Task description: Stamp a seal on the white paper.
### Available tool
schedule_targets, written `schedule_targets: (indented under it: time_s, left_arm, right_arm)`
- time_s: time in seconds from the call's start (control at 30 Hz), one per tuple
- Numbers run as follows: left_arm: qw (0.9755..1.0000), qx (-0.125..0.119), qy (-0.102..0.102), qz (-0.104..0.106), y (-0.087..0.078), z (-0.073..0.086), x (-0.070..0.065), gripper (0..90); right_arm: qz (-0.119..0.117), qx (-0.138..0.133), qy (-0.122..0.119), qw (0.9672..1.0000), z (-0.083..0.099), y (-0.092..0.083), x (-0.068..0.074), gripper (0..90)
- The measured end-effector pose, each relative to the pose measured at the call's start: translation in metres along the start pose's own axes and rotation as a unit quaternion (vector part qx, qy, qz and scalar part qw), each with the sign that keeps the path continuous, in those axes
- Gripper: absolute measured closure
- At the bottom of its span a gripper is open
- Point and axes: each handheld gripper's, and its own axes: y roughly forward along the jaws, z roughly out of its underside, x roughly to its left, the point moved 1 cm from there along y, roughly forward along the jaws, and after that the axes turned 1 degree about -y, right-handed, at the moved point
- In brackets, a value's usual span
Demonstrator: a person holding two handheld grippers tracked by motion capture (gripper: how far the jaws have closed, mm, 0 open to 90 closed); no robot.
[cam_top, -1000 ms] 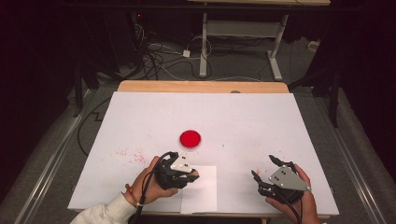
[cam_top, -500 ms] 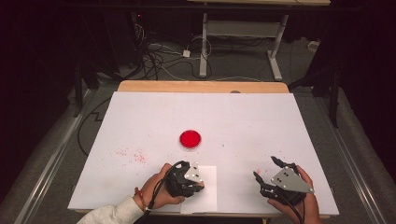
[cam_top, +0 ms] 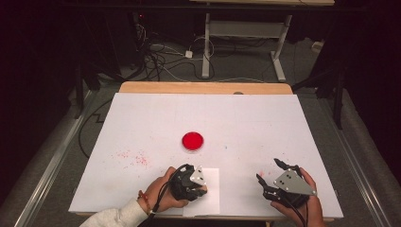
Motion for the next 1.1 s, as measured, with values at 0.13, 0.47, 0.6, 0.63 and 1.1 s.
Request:
schedule_targets:
  time_s: [0.13,0.47,0.6,0.63,1.1]
  left_arm:
    - [1.0000,0.006,0.002,-0.004,0.0004,-0.0015,-0.0009,73.9]
    - [1.0000,0.004,-0.001,0.003,0.0011,-0.0007,0.0011,73.9]
    - [1.0000,0.003,0.000,0.005,0.0013,-0.0003,0.0017,74.0]
    - [1.0000,0.002,-0.002,0.006,0.0015,0.0000,0.0020,73.9]
    - [0.9999,-0.008,-0.005,0.009,0.0020,0.0024,0.0026,73.9]
  right_arm:
    - [0.000,0.000,0.000,1.0000,0.0000,0.0001,0.0001,27.4]
    - [-0.001,0.001,0.000,1.0000,0.0001,0.0008,0.0005,27.4]
    - [0.000,-0.002,-0.001,1.0000,-0.0001,0.0002,0.0004,27.5]
    - [0.000,-0.005,-0.001,1.0000,-0.0004,-0.0004,0.0005,27.6]
    - [-0.001,-0.012,-0.002,0.9999,-0.0030,0.0008,0.0006,28.0]
